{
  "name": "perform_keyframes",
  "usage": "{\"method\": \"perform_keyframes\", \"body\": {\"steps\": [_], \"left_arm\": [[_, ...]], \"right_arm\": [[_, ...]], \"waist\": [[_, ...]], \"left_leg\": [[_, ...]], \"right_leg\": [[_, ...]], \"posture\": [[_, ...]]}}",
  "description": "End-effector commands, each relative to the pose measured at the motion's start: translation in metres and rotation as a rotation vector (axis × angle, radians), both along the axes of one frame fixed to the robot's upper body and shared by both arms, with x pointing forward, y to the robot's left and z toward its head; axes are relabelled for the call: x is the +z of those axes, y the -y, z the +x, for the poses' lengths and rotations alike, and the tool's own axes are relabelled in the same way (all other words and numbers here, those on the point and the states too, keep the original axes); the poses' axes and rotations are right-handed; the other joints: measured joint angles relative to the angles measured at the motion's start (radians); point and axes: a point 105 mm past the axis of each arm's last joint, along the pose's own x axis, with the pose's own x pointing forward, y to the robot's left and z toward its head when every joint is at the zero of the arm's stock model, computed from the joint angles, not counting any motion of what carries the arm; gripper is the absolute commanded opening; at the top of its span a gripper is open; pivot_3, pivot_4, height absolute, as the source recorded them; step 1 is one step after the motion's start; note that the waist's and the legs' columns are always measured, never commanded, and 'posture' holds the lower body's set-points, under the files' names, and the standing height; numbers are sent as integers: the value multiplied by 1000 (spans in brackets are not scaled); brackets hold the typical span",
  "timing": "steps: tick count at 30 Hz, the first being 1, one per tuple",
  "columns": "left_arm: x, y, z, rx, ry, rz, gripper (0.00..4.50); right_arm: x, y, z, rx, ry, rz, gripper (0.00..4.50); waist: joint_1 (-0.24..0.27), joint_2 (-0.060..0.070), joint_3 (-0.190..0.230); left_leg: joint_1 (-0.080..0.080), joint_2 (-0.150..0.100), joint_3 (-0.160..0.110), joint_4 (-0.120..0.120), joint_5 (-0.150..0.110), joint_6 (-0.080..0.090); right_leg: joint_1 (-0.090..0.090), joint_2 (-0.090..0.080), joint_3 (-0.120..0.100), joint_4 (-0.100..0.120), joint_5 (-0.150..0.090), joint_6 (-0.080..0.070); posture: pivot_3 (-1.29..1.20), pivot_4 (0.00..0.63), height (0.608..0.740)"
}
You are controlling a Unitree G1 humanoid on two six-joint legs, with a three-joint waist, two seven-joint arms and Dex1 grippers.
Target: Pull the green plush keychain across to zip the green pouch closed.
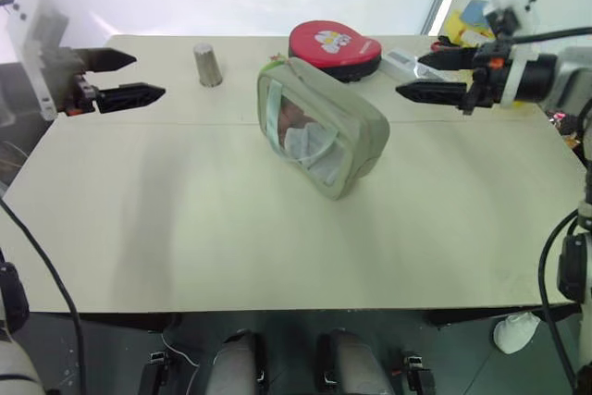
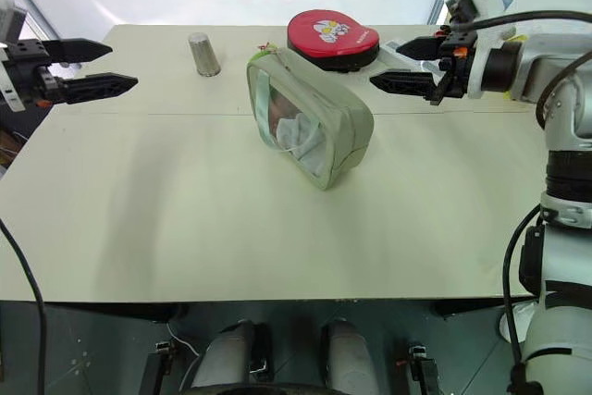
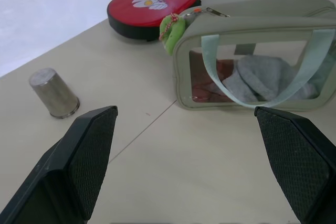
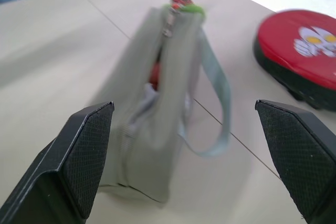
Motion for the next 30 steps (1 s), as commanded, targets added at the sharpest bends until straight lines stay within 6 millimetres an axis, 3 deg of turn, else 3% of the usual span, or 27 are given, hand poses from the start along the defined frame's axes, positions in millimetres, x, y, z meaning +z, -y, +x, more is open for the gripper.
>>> {"method": "perform_keyframes", "body": {"steps": [1,13,18,23,30], "left_arm": [[11,-2,4,31,67,5,4473],[-3,2,0,15,45,36,4473],[-4,17,-6,-30,37,9,4473],[-12,51,-18,-132,25,-13,4473],[-23,70,-26,-162,19,-30,4473]], "right_arm": [[9,-2,-3,2,45,1,4488],[13,-18,-1,19,74,-40,4488],[16,-62,-3,82,76,-16,4488],[-13,-98,9,82,70,-85,4488],[-50,-109,31,39,104,-265,4488]], "waist": [[0,0,0],[-1,0,0],[-6,0,0],[0,0,0],[0,0,0]], "left_leg": [[0,0,0,0,0,0],[-1,0,0,0,0,0],[-1,1,0,0,0,0],[-1,0,0,1,0,0],[-1,0,-1,1,0,0]], "right_leg": [[0,0,0,0,0,0],[-1,0,0,0,0,0],[-2,0,0,2,0,0],[-1,-1,0,2,0,0],[-1,-1,0,2,0,0]], "posture": [[0,150,740],[0,150,740],[0,150,740],[0,150,740],[0,150,740]]}}
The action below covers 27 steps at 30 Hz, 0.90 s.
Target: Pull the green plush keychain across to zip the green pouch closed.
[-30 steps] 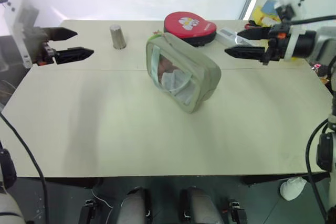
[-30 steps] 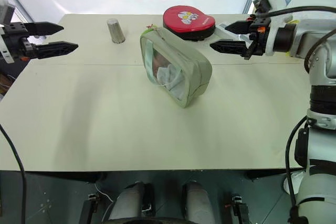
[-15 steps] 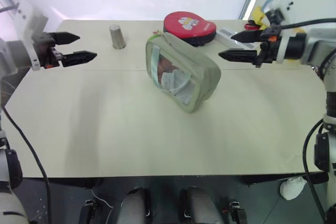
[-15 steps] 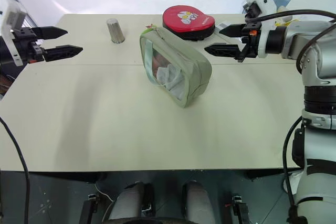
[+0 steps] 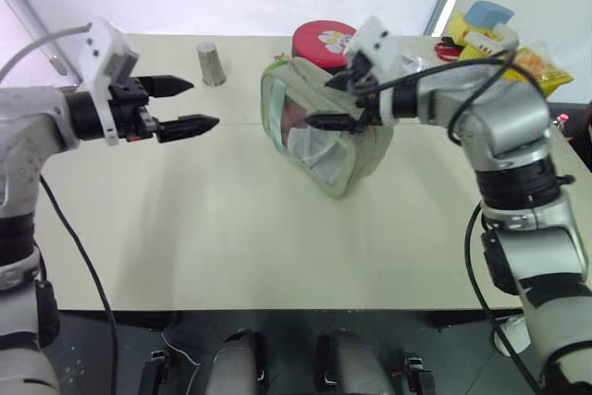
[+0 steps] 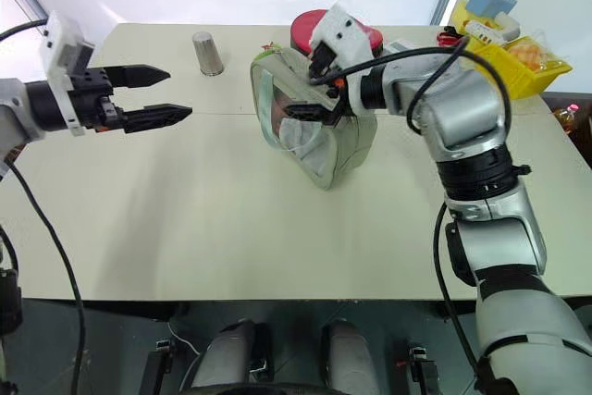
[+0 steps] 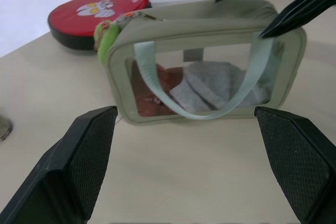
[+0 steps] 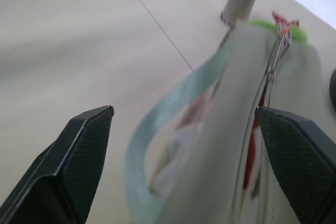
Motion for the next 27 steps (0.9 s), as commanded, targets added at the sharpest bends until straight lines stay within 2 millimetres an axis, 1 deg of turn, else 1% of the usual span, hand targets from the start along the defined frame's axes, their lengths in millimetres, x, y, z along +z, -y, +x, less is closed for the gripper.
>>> {"method": "perform_keyframes", "body": {"steps": [1,3,4,6,7,8,11,14,16,17,19,21,24,27], "left_arm": [[5,1,-8,6,37,-6,4473],[3,1,-9,14,34,-8,4500],[3,1,-10,17,35,-10,4500],[6,0,-8,33,49,-28,4500],[8,0,-7,39,53,-38,4500],[9,0,-7,43,56,-40,4500],[9,-2,-7,52,60,-33,4500],[9,-5,-6,66,63,-32,4500],[13,-13,-6,90,74,-27,4500],[15,-17,-5,100,81,-24,4500],[20,-21,-4,118,97,-23,4500],[22,-22,-3,115,102,-25,4500],[23,-19,-3,102,105,-21,4500],[22,-17,-3,95,102,-21,4500]], "right_arm": [[-1,0,4,5,70,-63,4488],[-3,-3,5,16,67,-69,3973],[-4,-3,6,20,69,-74,3629],[-7,-4,7,37,79,-96,2674],[-7,-4,7,44,86,-103,2118],[-7,-5,7,57,96,-107,1550],[0,-10,5,124,157,-114,51],[7,-13,2,193,243,-135,17],[16,-8,-1,272,360,-182,17],[17,-4,-3,308,390,-209,17],[12,3,-6,387,426,-258,17],[6,9,-8,438,427,-266,17],[2,9,-13,523,428,-252,17],[-5,8,-13,563,427,-265,17]], "waist": [[-2,0,0],[-7,0,0],[-7,0,0],[-7,0,0],[-6,0,0],[-6,0,0],[-6,0,0],[-7,0,0],[-7,0,0],[-6,0,0],[-5,0,0],[-2,0,0],[-3,0,0],[-5,0,0]], "left_leg": [[0,0,0,0,0,0],[0,0,0,0,0,0],[0,0,0,0,0,0],[0,1,0,0,0,0],[1,1,0,0,0,0],[1,1,0,0,0,0],[1,1,0,0,0,0],[1,1,0,0,0,0],[1,1,0,0,0,0],[1,1,0,0,0,0],[1,0,0,0,0,0],[1,0,0,0,0,0],[1,0,0,0,0,0],[1,1,0,0,0,0]], "right_leg": [[0,0,0,0,0,0],[0,0,0,0,0,0],[0,0,0,0,0,0],[0,1,0,0,0,0],[0,1,0,0,0,0],[0,1,0,0,0,0],[0,1,0,0,0,0],[0,1,0,0,0,0],[0,1,0,0,0,0],[0,1,0,0,0,0],[0,1,0,0,0,0],[0,1,0,0,0,0],[1,1,0,-1,0,0],[1,1,0,0,0,0]], "posture": [[0,150,740],[0,150,740],[0,150,740],[0,150,740],[0,150,740],[0,150,740],[0,150,740],[0,150,740],[0,150,740],[0,150,740],[0,150,740],[0,150,740],[0,150,740],[0,150,740]]}}
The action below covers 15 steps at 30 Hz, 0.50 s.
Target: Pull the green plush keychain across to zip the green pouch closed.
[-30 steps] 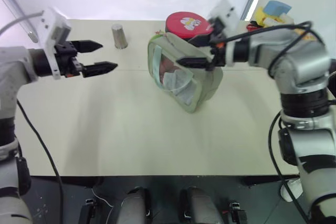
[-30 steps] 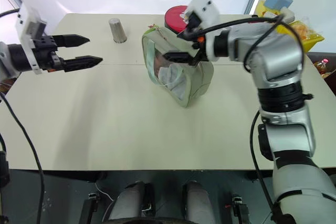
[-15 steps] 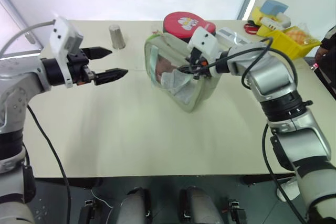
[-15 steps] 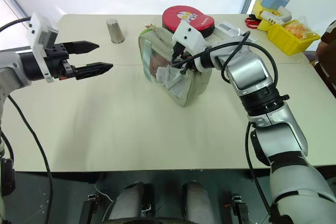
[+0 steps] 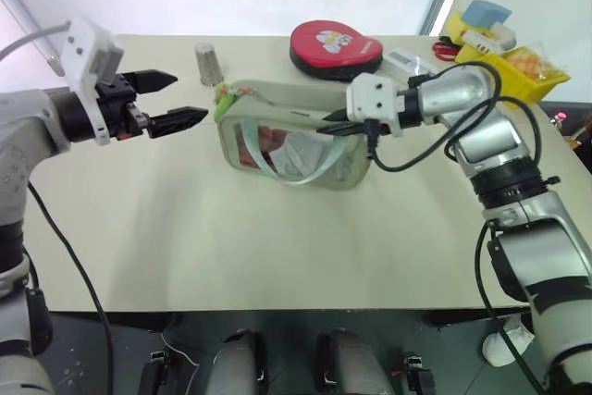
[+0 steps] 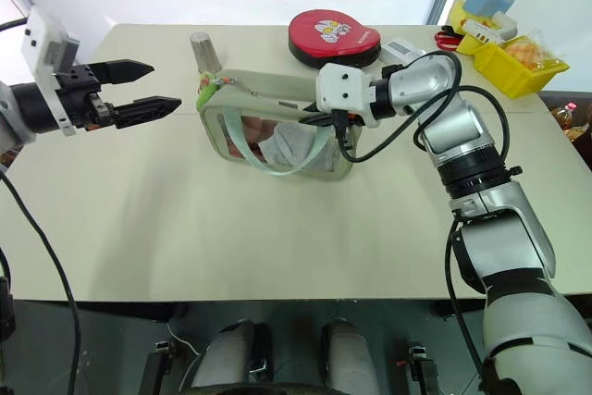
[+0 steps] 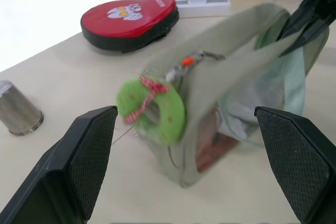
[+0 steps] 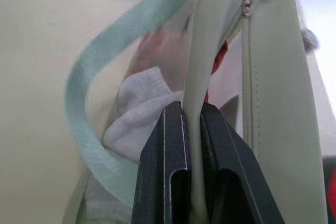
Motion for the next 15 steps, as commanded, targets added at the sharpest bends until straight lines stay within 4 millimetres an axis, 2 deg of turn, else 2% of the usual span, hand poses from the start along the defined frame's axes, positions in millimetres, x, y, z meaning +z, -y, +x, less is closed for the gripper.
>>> {"method": "perform_keyframes", "body": {"steps": [1,5,6,8,12,15], "left_arm": [[14,2,-4,-9,63,9,4500],[13,3,-3,-12,62,8,4500],[13,4,-3,-13,61,7,4500],[12,3,-4,-12,58,7,4500],[9,-3,-4,14,43,4,4500],[4,-13,-4,46,23,11,4500]], "right_arm": [[18,-1,-5,64,67,44,17],[14,-4,-7,82,21,71,17],[14,-4,-6,76,9,81,611],[19,0,-3,45,20,102,1098],[33,16,-2,-22,70,125,3078],[41,28,-11,-64,74,142,3078]], "waist": [[-3,0,0],[-3,0,0],[-3,0,0],[-1,0,0],[2,0,0],[3,0,0]], "left_leg": [[0,0,0,0,0,0],[0,0,0,0,0,0],[0,0,0,0,0,0],[0,0,0,0,0,0],[0,0,0,0,0,0],[0,0,0,0,0,0]], "right_leg": [[0,0,0,0,0,0],[0,0,0,0,0,0],[0,0,0,0,0,0],[0,0,0,0,0,0],[0,-1,0,0,0,0],[0,-1,0,0,0,0]], "posture": [[0,150,740],[0,150,740],[0,150,740],[0,150,740],[0,150,740],[0,150,740]]}}
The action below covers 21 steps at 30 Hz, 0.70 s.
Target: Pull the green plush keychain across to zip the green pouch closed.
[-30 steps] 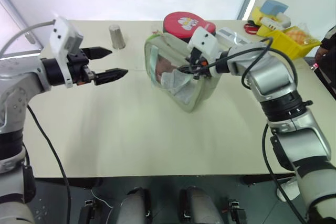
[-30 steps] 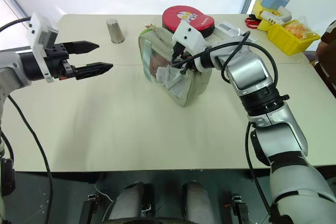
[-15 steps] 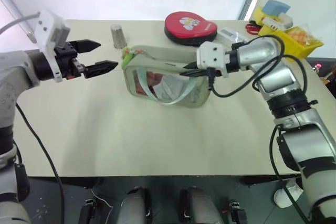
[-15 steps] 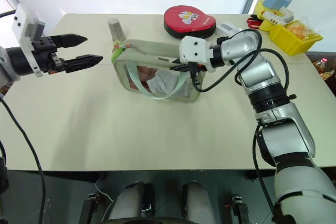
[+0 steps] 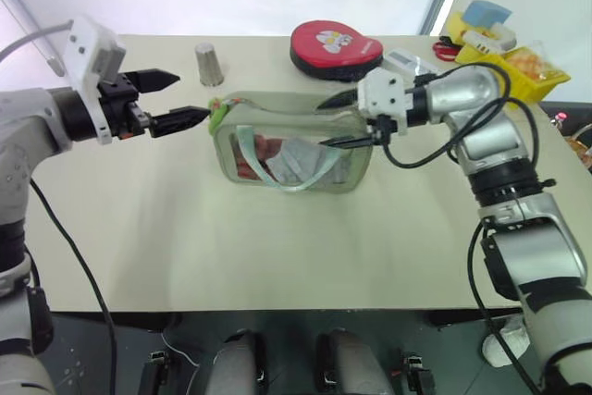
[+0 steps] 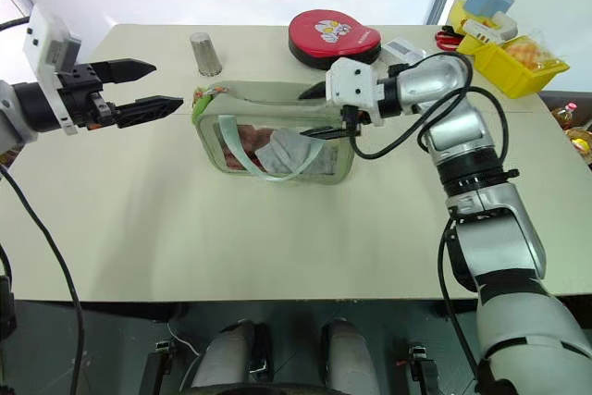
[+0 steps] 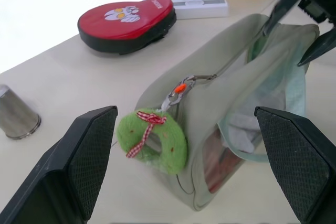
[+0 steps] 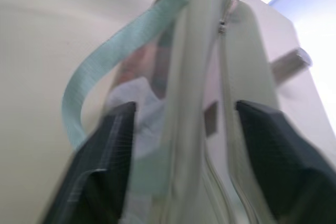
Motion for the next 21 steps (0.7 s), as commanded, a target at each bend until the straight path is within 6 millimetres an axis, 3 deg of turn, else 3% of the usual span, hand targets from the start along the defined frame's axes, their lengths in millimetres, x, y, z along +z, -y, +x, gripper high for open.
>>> {"method": "perform_keyframes", "body": {"steps": [1,7,13,15,19,21], "left_arm": [[8,-15,-5,49,35,13,4500],[2,-31,-1,105,20,2,4500],[-8,-27,16,100,11,-8,4500],[-12,-27,19,98,5,-6,4500],[-23,-35,39,165,27,26,4500],[-25,-41,49,198,46,27,4500]], "right_arm": [[25,13,-13,-40,55,53,3078],[13,33,-31,-153,-19,67,3078],[-5,27,-20,-211,-44,118,3078],[-8,25,-19,-206,-54,124,2280],[-9,19,-20,-184,-67,132,260],[-11,20,-20,-183,-69,124,53]], "waist": [[0,0,0],[-1,0,0],[-2,0,0],[-1,0,0],[1,0,0],[2,0,0]], "left_leg": [[0,0,0,0,0,0],[1,0,0,0,0,0],[1,0,0,0,0,0],[1,0,0,0,0,0],[1,0,0,0,0,0],[1,-1,0,0,0,0]], "right_leg": [[0,0,0,0,0,0],[0,0,0,0,0,0],[1,1,0,0,0,0],[1,1,0,0,0,0],[1,1,0,0,0,0],[1,1,0,0,0,0]], "posture": [[0,150,740],[0,150,740],[0,150,740],[0,150,740],[0,150,740],[0,150,740]]}}
